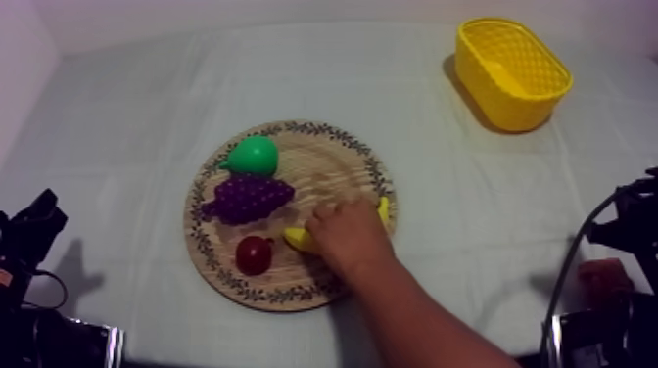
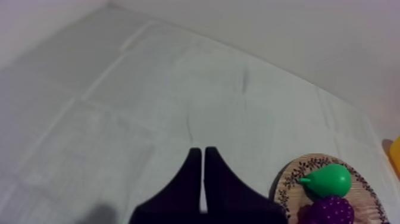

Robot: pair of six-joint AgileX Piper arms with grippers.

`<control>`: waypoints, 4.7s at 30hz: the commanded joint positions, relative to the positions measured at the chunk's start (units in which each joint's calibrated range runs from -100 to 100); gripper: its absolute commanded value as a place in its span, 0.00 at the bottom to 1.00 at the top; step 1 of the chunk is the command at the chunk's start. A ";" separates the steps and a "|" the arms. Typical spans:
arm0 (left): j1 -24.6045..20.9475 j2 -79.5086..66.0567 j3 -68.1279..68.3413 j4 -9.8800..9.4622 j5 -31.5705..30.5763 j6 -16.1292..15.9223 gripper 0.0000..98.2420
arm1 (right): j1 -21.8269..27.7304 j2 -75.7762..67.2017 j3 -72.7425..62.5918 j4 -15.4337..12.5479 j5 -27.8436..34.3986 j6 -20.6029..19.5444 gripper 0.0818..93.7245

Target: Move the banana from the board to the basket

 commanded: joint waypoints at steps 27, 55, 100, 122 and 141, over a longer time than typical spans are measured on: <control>0.02 -0.05 -0.01 0.03 -0.01 0.00 0.00 | 0.00 -0.01 0.03 0.01 0.05 0.03 0.01; 0.02 -0.05 -0.01 0.03 -0.01 0.01 0.00 | -0.35 -0.01 0.03 0.01 0.05 0.33 0.01; 0.02 -0.05 -0.01 0.03 -0.01 -0.02 0.00 | -29.43 47.40 -41.73 -2.29 -0.70 9.70 0.01; 0.02 -0.05 -0.01 0.03 -0.01 -0.01 0.00 | -46.89 77.75 -45.47 2.36 -8.56 8.41 0.02; 0.02 -0.05 -0.01 0.03 -0.01 -0.01 0.00 | -34.27 58.63 -35.33 -4.59 -8.99 4.72 0.01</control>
